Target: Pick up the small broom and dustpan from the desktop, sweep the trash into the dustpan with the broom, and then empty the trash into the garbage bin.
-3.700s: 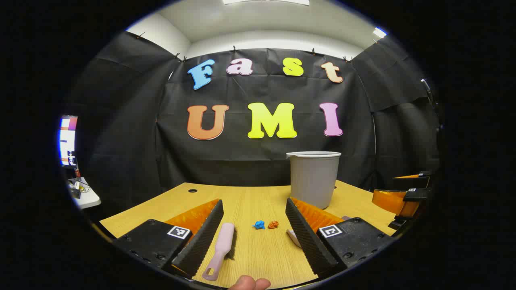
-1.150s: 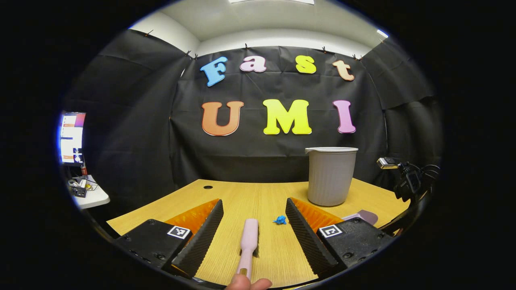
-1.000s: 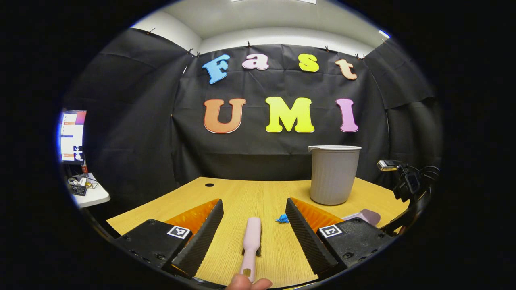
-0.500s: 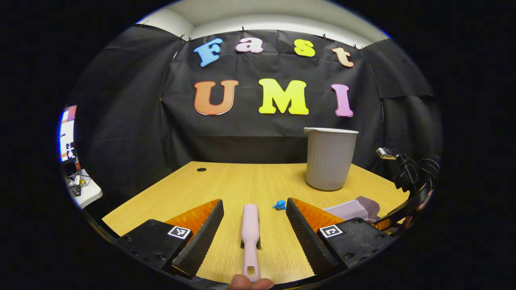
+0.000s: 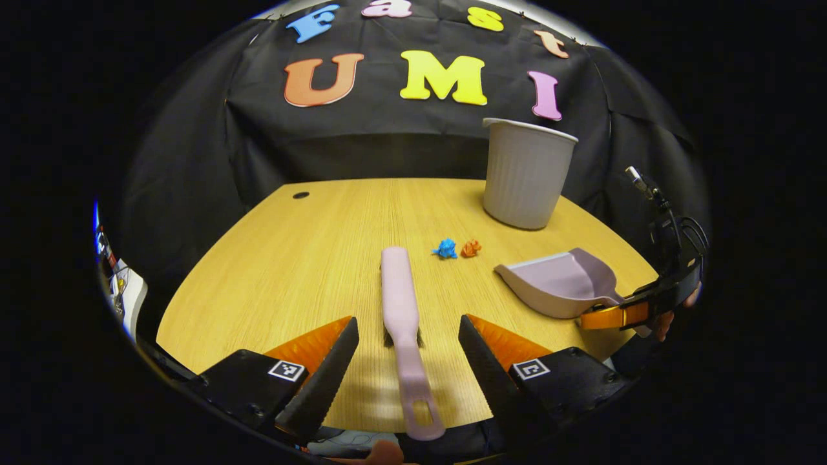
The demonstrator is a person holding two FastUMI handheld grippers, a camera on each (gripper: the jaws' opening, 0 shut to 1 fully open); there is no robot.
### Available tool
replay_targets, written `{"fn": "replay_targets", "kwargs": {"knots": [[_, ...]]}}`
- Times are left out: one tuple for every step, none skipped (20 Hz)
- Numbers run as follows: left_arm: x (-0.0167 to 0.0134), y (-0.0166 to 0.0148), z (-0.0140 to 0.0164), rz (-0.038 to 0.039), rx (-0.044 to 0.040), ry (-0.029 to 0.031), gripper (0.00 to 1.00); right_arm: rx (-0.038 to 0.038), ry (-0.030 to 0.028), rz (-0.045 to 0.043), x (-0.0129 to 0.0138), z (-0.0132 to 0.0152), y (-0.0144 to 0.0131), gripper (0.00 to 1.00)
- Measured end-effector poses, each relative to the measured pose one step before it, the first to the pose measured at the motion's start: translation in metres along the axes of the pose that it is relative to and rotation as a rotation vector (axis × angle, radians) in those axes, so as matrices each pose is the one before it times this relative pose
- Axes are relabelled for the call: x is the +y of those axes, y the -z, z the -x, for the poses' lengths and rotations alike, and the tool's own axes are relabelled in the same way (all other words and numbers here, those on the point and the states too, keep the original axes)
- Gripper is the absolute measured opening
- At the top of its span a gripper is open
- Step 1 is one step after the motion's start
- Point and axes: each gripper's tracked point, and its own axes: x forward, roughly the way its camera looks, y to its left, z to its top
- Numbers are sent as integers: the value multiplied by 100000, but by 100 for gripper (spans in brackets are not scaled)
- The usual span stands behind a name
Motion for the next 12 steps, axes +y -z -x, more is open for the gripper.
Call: {"fn": "replay_targets", "kwargs": {"knots": [[245,626,-450,25,3512,-226,100,24,-146,-108,7,14,-33,36],[141,579,-636,197,3359,-178,100,42,-197,72,-27,-7,48,36],[48,544,-545,518,3438,228,100,-2,-181,75,-3,20,23,36],[2,454,-344,292,3313,408,100,70,-237,-142,-6,4,-19,38],[193,313,-441,155,2280,-565,100,103,-187,-64,-18,-26,-6,36],[201,200,-436,-414,1730,-873,100,67,-146,-44,15,46,20,38],[137,297,-472,-235,1947,-379,100,126,-11,77,16,-32,75,36],[120,152,-323,340,1782,-210,100,145,72,259,-3,9,-15,36],[135,126,-206,462,1969,113,99,-3,130,198,-29,42,65,36],[192,190,-153,698,1796,201,99,6,51,105,-17,-14,-41,36],[175,29,-114,742,1281,-186,95,30,-10,6,20,-7,27,36],[77,-71,-179,397,988,-792,91,-17,-76,-19,24,-7,-24,36]]}}
